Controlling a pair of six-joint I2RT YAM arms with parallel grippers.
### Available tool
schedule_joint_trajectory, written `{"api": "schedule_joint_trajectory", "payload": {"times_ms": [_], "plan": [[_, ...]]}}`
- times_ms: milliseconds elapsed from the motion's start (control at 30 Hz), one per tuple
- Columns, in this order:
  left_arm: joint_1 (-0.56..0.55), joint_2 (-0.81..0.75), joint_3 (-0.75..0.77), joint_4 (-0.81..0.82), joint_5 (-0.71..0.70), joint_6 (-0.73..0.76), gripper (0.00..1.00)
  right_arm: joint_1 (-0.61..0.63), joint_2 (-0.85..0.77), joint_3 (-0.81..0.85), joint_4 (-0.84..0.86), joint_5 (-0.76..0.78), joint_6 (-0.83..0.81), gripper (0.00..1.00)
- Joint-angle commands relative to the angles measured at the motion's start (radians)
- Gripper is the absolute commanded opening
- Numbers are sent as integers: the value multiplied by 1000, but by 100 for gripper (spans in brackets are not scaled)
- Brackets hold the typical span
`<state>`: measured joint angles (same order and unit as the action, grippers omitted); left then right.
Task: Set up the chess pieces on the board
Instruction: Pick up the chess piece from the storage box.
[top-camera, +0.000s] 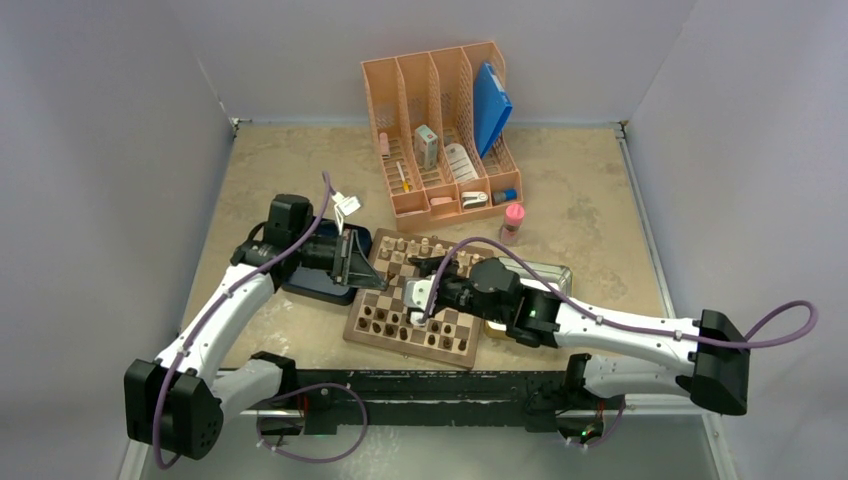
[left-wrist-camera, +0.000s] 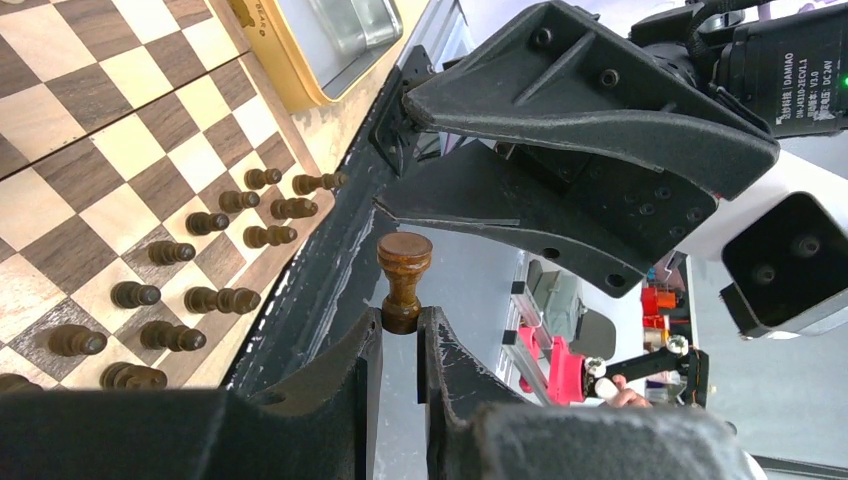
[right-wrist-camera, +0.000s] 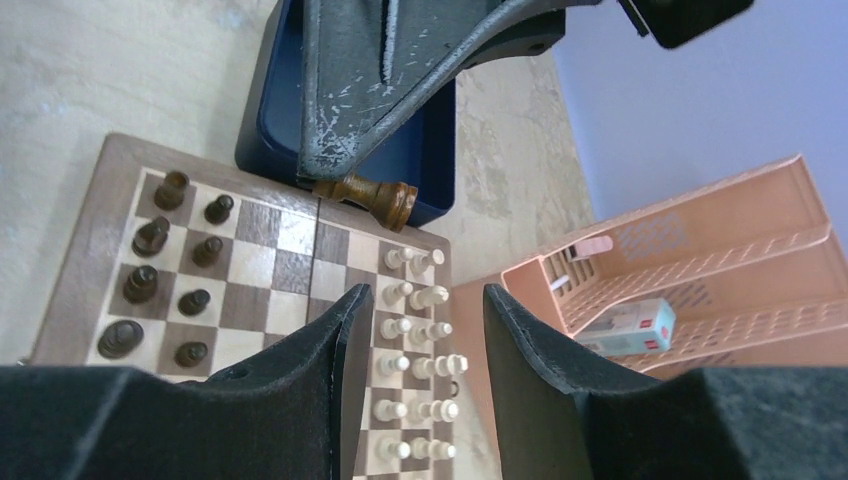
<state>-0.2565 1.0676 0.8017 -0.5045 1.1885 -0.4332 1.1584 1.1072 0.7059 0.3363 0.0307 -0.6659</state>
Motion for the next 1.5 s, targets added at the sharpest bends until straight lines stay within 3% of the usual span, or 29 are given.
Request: {"api": "schedule_joint_trajectory", "payload": {"times_ms": [0,333,867,1033,1267,1467], "plan": [[-7,13,29,-13,49,40,8,7,-10,83,-32,-49,-190,48],[-21,53,37,-10,56,51,8,44,77,166,-124,-127,-348,49],[-25,80,63,-37,52,85,5,50,153,223,-295,-117,-412,49],[-27,82,65,-39,53,88,5,53,162,226,-281,-104,-437,47],[-27,92,71,-40,34,87,5,54,174,214,-271,-97,-371,35],[-27,73,108,-17,-16,60,8,55,169,166,-192,-119,-257,12]]}}
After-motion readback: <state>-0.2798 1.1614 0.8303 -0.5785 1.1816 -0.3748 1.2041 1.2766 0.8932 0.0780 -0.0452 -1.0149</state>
